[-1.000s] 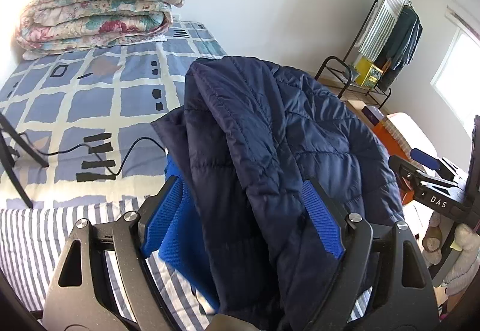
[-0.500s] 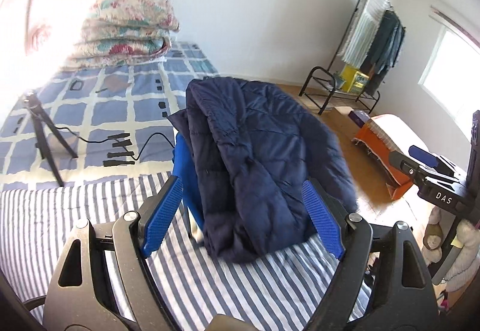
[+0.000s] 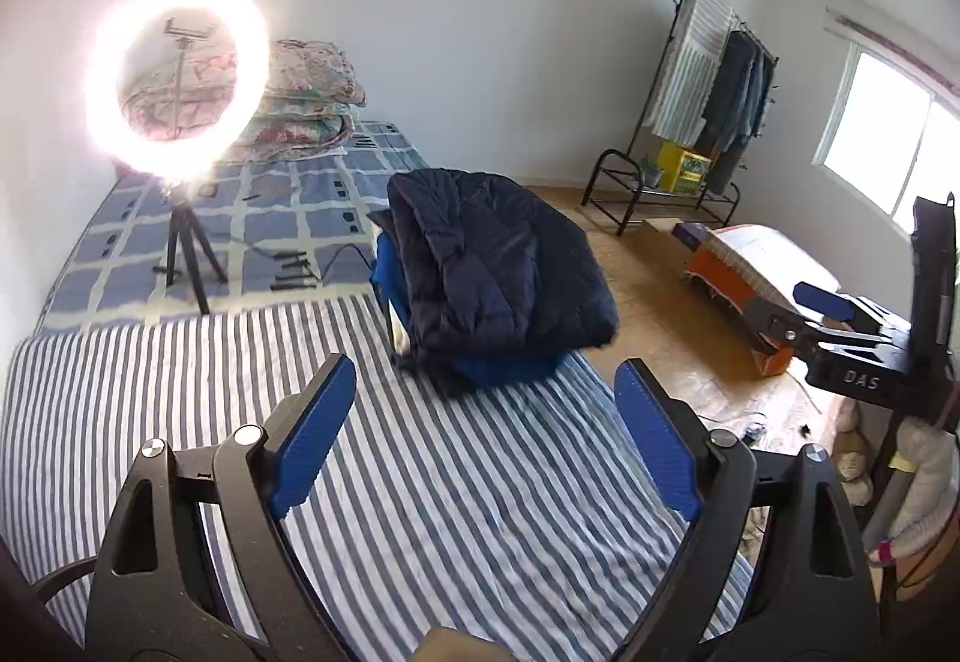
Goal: Fold large clothes
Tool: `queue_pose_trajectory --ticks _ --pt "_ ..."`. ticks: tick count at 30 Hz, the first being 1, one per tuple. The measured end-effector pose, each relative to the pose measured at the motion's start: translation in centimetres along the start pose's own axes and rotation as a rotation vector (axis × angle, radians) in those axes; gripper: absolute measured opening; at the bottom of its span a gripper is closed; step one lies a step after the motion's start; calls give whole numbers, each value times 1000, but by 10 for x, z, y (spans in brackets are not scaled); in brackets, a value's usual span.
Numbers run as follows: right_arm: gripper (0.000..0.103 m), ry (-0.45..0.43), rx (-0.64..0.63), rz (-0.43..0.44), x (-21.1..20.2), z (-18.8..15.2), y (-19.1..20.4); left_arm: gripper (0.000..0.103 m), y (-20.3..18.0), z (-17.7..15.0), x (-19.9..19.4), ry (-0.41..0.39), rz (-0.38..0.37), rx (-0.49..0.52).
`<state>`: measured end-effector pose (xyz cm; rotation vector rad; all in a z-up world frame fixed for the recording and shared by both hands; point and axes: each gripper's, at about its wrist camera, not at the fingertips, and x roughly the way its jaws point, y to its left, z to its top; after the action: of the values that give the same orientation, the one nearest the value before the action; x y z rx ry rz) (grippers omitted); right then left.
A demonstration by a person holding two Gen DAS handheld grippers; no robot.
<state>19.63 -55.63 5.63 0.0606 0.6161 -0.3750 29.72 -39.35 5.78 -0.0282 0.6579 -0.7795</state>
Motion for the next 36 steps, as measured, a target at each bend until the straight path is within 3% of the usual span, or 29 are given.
queue_pose_trajectory --ticks 9,18,31,36 --pt "103 -26 -11 -7 -86 -50 34 96 -17 -66 -102 -49 22 49" --pt "103 -88 -35 -27 -143 -89 79 97 -18 -124 -156 -66 59 73" --pt "103 -117 -28 -7 -139 -140 118 98 -6 -161 -157 -55 136 95" --pt "103 -103 -14 17 -125 -153 124 103 -3 -168 -158 -76 179 104"
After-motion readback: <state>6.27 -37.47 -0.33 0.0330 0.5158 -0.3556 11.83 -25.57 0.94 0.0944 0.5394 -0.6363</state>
